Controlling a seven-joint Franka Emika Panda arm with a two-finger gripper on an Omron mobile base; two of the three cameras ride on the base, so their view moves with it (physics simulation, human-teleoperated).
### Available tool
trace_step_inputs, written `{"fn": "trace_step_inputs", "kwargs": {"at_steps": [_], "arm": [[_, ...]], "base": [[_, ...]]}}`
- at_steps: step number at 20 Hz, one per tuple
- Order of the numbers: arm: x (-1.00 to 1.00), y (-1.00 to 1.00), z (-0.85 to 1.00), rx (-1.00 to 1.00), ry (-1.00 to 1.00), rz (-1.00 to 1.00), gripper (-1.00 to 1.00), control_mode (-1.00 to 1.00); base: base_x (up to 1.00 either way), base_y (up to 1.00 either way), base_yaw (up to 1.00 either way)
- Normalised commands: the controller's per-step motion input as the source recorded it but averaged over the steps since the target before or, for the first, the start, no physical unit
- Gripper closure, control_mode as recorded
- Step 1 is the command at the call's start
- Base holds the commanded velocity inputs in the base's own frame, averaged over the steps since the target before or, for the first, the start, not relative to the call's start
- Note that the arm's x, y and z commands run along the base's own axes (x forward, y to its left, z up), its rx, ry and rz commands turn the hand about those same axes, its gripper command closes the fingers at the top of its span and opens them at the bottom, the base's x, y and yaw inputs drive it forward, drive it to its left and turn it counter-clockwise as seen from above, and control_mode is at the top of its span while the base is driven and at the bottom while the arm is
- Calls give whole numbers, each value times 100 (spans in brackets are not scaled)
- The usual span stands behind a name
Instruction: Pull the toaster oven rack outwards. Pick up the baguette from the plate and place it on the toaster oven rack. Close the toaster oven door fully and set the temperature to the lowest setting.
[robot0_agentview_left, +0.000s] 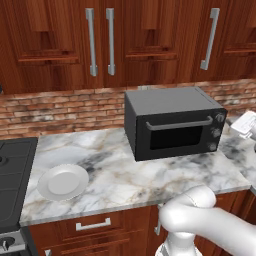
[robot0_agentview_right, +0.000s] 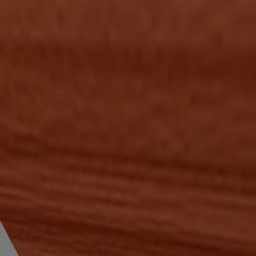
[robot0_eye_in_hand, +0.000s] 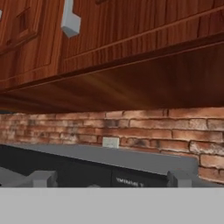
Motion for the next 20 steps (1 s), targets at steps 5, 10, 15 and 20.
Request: {"fn": "trace_step_inputs", "kwargs": {"at_steps": [5,10,15,20], "arm": [[20,2,13,-3,3,-2,-100,-100],[16,1,4,0,22,-12,-100,-100],[29,0,-23,0,27,-8,-100,-100],[11,0,-57,0,10,-1,-100,-100]], "base": [[0,0,0],[0,0,0],[0,0,0],[0,0,0]]}}
